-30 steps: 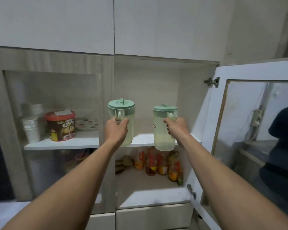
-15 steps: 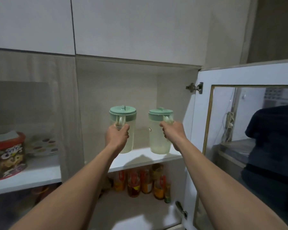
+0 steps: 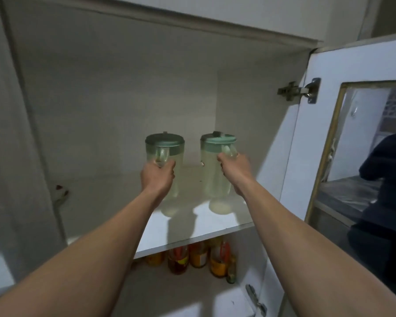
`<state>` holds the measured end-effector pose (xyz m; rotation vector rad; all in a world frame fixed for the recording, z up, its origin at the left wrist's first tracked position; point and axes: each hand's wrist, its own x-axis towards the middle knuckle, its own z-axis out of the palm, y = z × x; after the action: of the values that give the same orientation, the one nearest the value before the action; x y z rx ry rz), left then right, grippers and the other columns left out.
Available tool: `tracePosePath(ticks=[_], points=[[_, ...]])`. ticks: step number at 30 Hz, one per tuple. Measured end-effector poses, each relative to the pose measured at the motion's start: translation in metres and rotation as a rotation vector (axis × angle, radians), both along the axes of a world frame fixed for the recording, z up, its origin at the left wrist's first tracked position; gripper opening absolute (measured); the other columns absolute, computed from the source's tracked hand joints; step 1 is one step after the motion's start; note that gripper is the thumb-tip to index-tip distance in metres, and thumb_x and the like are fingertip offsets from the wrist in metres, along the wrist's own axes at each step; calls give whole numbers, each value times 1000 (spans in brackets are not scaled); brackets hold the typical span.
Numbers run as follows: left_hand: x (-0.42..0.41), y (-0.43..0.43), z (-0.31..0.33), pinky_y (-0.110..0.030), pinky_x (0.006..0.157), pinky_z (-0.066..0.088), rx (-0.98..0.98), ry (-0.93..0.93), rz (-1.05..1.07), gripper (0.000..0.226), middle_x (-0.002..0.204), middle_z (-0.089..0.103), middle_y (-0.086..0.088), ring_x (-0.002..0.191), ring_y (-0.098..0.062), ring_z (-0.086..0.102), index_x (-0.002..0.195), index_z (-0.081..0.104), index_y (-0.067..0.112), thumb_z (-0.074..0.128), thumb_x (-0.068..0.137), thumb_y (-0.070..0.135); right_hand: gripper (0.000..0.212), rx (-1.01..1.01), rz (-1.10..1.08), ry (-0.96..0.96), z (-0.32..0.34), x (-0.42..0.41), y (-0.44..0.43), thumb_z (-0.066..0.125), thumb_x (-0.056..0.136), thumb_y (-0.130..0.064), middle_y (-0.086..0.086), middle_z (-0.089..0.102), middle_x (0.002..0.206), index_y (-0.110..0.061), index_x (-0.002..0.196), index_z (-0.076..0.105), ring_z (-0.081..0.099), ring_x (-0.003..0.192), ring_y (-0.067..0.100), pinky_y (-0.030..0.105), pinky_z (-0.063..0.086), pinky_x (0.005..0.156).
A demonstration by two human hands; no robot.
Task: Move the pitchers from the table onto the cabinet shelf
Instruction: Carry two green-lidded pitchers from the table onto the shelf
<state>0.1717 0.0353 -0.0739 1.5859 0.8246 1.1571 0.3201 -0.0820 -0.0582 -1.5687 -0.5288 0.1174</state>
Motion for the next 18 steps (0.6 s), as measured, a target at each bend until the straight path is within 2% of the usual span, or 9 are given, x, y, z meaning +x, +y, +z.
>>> tracePosePath(ticks=[4,9,12,14,16,18], points=[[51,40,-10,-37,69,52,-15,38,15,19,67,65,-10,67,-29,62,69,62,11,59,84,23,11,-28,8,9,-15,55,48,66,76,-22,1,58,60,-19,66,62,53,56,20,32,42,58],[111,87,-26,-42,80,57,-32,96,67,18,75,72,-8,77,-29,70,75,63,15,57,84,29,15,-48,58,7,-39,116,110,66,83,-20,4,62,63,-15,69,68,52,57,22,35,40,57],[145,107,-42,-46,79,58,-17,98,64,16,74,71,-9,79,-32,70,76,63,15,57,82,29,17,-52,64,20,-59,147,142,69,83,-21,5,63,65,-15,67,67,55,60,22,36,44,61],[161,121,-52,-50,78,57,-3,93,70,23,77,71,-15,79,-36,70,77,65,12,56,76,33,14,-38,82,8,-69,161,159,69,77,-25,4,62,64,-17,65,66,55,62,22,38,44,63],[176,138,-63,-53,79,57,-36,95,86,27,79,72,-16,81,-37,70,77,64,13,56,71,37,13,-40,90,-1,-77,174,175,68,72,-27,3,60,63,-18,64,64,54,62,22,37,43,62],[188,150,-72,-55,82,56,-83,79,98,26,82,72,-17,84,-37,70,75,62,17,56,68,41,12,-46,91,-1,-81,186,187,69,75,-23,5,60,63,-15,66,65,52,60,21,35,41,61]])
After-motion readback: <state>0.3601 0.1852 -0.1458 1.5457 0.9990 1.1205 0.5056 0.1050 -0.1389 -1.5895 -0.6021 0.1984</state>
